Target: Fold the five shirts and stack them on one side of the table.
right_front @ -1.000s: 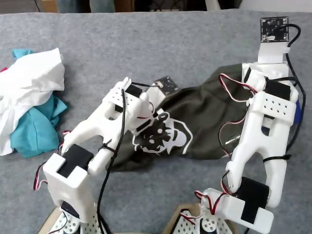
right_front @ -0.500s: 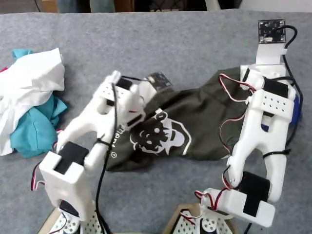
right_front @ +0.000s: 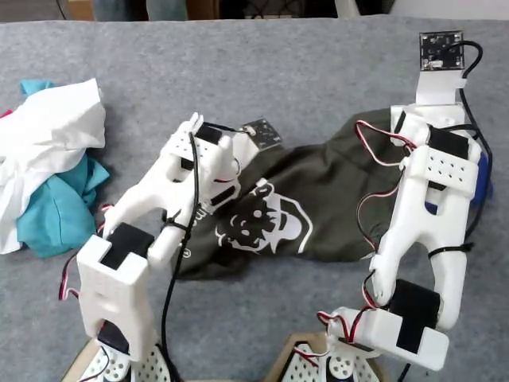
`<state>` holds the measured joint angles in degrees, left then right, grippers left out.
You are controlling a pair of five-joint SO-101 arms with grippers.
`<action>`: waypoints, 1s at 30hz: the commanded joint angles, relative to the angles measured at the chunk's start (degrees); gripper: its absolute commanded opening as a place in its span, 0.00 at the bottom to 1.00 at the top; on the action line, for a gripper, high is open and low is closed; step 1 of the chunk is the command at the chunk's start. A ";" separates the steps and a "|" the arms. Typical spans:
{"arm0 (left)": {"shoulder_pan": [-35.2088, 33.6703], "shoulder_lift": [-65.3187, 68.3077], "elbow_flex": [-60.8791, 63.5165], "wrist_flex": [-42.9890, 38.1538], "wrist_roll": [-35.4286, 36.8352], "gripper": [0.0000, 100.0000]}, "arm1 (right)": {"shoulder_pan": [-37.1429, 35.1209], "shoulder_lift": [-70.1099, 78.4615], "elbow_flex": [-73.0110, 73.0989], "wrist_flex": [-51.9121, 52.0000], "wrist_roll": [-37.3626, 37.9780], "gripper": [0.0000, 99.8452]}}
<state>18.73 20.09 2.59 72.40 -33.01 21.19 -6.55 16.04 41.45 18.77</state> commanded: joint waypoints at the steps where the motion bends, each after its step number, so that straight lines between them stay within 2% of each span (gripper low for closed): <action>1: 1.98 -1.32 -2.86 0.70 2.90 0.15 | -0.88 -0.22 -2.95 -1.23 0.18 0.03; 9: 7.60 -5.10 -1.98 0.70 7.65 0.15 | -0.88 -0.13 -2.95 -1.23 0.18 0.03; 13: 8.13 -5.10 -1.98 0.26 8.79 0.15 | -0.88 -0.13 -2.95 -1.23 0.18 0.03; 17: 7.52 -5.01 -1.98 -0.53 8.79 0.15 | -0.88 0.04 -2.95 -1.23 0.18 0.03; 23: 5.05 -5.01 2.33 -8.00 8.79 0.15 | -0.88 0.04 -2.95 -1.23 0.18 0.03; 27: 3.12 -5.01 2.68 -8.18 7.56 0.07 | -0.88 0.04 -2.95 -1.23 0.18 0.03; 30: 1.89 -5.01 2.68 -8.18 6.33 0.07 | -0.88 0.04 -2.95 -1.23 0.18 0.03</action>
<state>21.98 17.98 5.32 64.92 -25.80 21.19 -6.11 16.04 41.45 18.77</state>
